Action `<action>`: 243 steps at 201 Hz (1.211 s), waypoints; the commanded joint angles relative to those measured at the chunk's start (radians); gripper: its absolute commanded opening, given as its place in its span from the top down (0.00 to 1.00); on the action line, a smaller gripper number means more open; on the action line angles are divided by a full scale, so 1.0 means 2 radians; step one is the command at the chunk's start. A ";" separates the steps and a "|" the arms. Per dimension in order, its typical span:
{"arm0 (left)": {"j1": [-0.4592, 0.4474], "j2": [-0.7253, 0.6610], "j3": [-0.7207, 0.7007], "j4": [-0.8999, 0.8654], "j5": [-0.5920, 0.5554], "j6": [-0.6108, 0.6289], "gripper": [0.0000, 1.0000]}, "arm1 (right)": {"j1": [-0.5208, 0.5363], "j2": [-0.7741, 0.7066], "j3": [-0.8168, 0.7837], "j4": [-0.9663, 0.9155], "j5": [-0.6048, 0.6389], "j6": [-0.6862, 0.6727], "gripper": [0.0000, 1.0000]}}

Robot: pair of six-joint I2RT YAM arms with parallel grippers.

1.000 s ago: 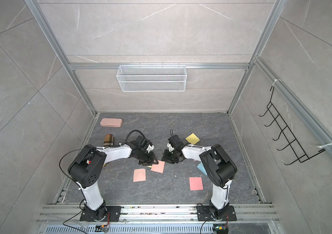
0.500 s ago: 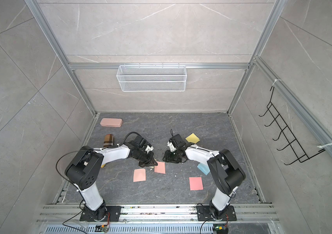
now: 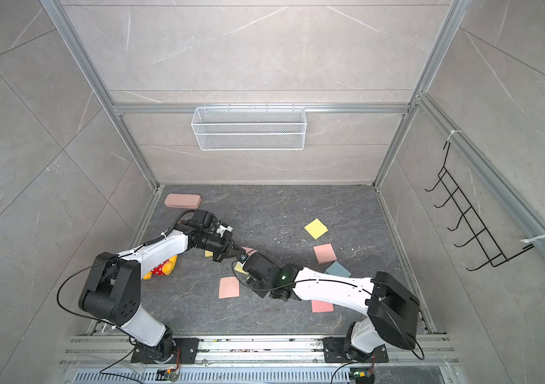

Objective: Tear off pages from different memo pads
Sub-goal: Place the memo pad at the center of the board.

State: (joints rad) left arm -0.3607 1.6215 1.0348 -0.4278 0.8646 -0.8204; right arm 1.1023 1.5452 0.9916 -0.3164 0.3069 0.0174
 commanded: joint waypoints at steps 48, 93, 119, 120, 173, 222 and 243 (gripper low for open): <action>-0.001 -0.024 -0.005 -0.018 0.035 -0.012 1.00 | 0.018 0.081 0.075 0.044 0.157 -0.075 0.56; -0.001 -0.024 0.002 -0.019 0.043 -0.012 1.00 | 0.017 0.077 0.071 0.063 0.127 -0.086 0.86; 0.004 -0.031 0.000 -0.020 0.044 -0.010 1.00 | 0.012 0.069 0.064 0.063 0.091 -0.069 0.94; 0.004 -0.031 0.000 -0.020 0.044 -0.010 1.00 | 0.011 0.069 0.064 0.063 0.089 -0.069 0.94; 0.013 -0.043 -0.007 -0.018 0.047 -0.009 1.00 | -0.010 0.054 0.054 0.059 0.014 -0.038 1.00; 0.019 -0.046 -0.008 -0.019 0.052 -0.008 0.89 | -0.050 0.027 0.032 0.069 -0.106 -0.006 1.00; 0.033 -0.057 0.000 -0.032 0.053 0.002 0.69 | -0.071 0.042 0.050 0.058 -0.148 0.020 1.00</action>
State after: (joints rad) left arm -0.3241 1.5753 1.0183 -0.4545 0.9031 -0.8528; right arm 1.0039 1.6226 1.0790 -0.1841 0.1761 -0.0277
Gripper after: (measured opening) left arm 0.246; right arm 0.068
